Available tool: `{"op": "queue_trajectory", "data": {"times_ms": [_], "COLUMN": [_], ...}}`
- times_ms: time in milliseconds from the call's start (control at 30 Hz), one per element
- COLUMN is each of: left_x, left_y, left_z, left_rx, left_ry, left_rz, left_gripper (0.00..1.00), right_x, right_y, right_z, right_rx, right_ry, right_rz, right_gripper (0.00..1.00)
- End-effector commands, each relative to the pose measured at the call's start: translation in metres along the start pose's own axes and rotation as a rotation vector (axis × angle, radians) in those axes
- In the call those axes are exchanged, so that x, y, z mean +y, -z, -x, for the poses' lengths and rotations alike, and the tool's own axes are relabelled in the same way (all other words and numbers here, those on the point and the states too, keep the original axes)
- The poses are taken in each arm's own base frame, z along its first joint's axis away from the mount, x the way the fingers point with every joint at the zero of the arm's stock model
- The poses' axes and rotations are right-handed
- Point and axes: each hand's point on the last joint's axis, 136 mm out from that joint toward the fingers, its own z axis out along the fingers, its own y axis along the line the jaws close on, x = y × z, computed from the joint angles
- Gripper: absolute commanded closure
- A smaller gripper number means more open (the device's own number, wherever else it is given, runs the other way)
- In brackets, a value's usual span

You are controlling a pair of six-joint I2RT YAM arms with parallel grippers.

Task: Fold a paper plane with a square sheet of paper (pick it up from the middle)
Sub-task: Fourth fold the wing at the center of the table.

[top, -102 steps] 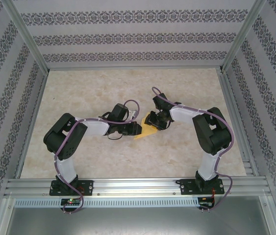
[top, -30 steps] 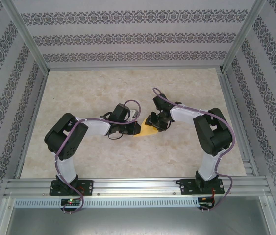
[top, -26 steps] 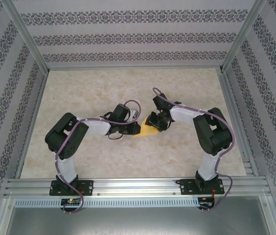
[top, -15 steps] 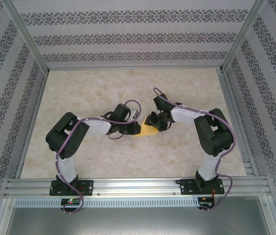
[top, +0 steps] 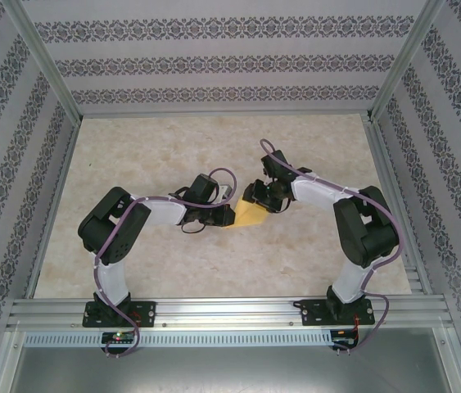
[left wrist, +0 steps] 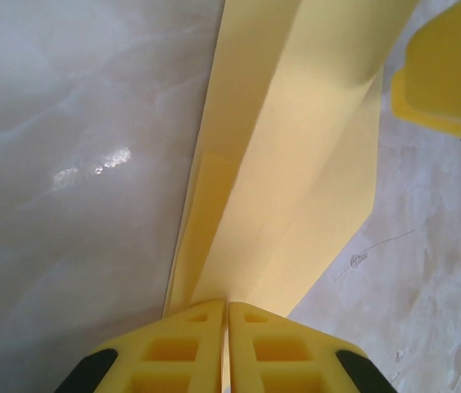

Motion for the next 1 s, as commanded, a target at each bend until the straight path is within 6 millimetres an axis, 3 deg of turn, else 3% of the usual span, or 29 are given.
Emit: {"op": "queue_trajectory", "data": {"times_ms": [0,133,267,367,700,967], "left_x": [-0.006,-0.018,-0.035,-0.034,-0.012,-0.021], "left_y": [-0.001,0.009,0.028,0.034,0.026,0.008], "left_z": [0.000,0.005,0.016,0.020,0.024,0.024], "left_rx": [0.016,0.000,-0.044,-0.071,-0.116,-0.124], "left_ry": [-0.033,-0.060,-0.095,-0.098,-0.105,-0.189], "left_rz": [-0.005,-0.032,-0.087,-0.097,-0.022,-0.130], "left_gripper": [0.89,0.86,0.79,0.74,0.60,0.60], "right_x": [-0.002,-0.004,0.000,-0.001,-0.006,-0.005], "right_y": [-0.003,-0.006,0.002,0.008,0.004,0.004], "right_z": [0.010,0.011,0.014,0.014,0.011,0.012], "right_rx": [-0.013,-0.009,-0.040,-0.056,-0.054,-0.057], "right_ry": [0.000,-0.007,0.009,0.005,-0.013,-0.013], "right_rz": [-0.028,-0.026,0.015,0.033,0.044,0.054], "right_gripper": [0.48,0.48,0.49,0.49,0.52,0.52]}}
